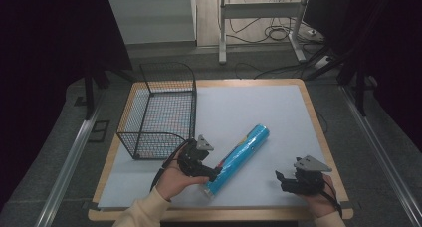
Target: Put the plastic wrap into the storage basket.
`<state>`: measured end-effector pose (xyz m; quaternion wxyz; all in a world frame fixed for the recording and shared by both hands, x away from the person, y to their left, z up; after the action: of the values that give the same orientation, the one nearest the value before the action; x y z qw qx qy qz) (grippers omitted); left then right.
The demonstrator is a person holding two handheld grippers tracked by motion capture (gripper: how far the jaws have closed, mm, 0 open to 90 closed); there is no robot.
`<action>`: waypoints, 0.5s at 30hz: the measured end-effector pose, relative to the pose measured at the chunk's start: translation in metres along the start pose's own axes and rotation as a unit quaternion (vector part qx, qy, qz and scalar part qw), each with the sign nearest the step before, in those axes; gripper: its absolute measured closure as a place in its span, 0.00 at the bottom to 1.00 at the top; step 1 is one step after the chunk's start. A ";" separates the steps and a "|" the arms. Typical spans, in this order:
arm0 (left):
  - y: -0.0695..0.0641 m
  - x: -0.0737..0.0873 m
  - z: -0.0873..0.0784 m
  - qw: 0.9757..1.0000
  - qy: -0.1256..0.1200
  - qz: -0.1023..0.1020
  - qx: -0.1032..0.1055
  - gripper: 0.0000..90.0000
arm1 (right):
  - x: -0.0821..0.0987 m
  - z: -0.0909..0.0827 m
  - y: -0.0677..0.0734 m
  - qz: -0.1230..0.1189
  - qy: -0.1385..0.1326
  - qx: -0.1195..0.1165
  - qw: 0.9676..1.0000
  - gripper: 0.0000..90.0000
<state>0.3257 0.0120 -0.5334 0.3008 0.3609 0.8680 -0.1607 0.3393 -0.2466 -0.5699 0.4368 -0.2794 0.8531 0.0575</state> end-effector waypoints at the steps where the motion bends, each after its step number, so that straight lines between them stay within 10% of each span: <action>1: 0.000 -0.001 0.001 1.000 -0.002 0.001 0.000 0.19 | 0.000 0.000 0.000 0.001 0.000 0.001 1.000 0.15; 15: -0.017 -0.027 0.017 1.000 -0.002 0.013 0.013 0.18 | 0.001 0.000 0.000 -0.001 0.002 -0.003 1.000 0.15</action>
<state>0.3352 -0.0226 -0.5283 0.2997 0.3759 0.8605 -0.1686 0.3386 -0.2469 -0.5706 0.4340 -0.2822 0.8535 0.0591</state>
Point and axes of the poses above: each handheld gripper's, and its own axes: z roughly forward along the jaws, x roughly out of its underside, y roughly to its left, the point moved 10 cm from there along z, roughly forward along the jaws
